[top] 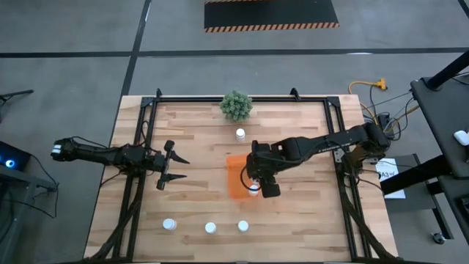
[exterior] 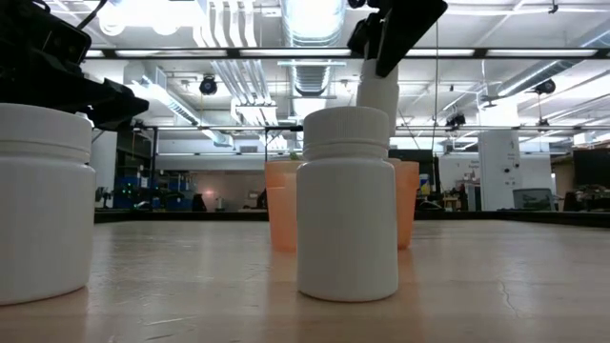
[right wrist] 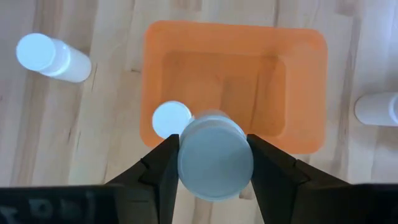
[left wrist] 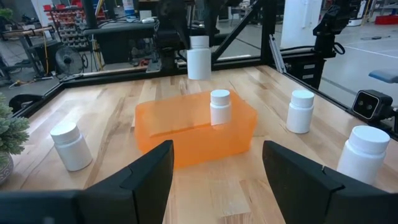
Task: Pick and place pill bottles into a basket
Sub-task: Put the white pill bottle into the orange bin
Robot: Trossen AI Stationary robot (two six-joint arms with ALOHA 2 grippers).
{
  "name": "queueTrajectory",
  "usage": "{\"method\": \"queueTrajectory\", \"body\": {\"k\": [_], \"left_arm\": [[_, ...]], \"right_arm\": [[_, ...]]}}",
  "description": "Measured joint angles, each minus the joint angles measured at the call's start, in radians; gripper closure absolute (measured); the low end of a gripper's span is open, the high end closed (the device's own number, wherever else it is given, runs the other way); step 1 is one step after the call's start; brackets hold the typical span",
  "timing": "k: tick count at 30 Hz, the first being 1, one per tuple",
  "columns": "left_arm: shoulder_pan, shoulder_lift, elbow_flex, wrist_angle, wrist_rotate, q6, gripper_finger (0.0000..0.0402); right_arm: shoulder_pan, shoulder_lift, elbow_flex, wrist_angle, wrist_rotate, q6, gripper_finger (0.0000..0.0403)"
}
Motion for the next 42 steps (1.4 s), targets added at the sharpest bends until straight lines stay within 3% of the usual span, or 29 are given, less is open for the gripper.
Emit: {"method": "queueTrajectory", "body": {"k": [17,42], "left_arm": [[0.0,0.0,0.0,0.0,0.0,0.0,0.0173],[0.0,0.0,0.0,0.0,0.0,0.0,0.0173]], "right_arm": [[-0.022,0.113,0.077,-0.002,0.01,-0.069,0.0252],[-0.069,0.135,-0.011,0.072,0.006,-0.128,0.0252]]}}
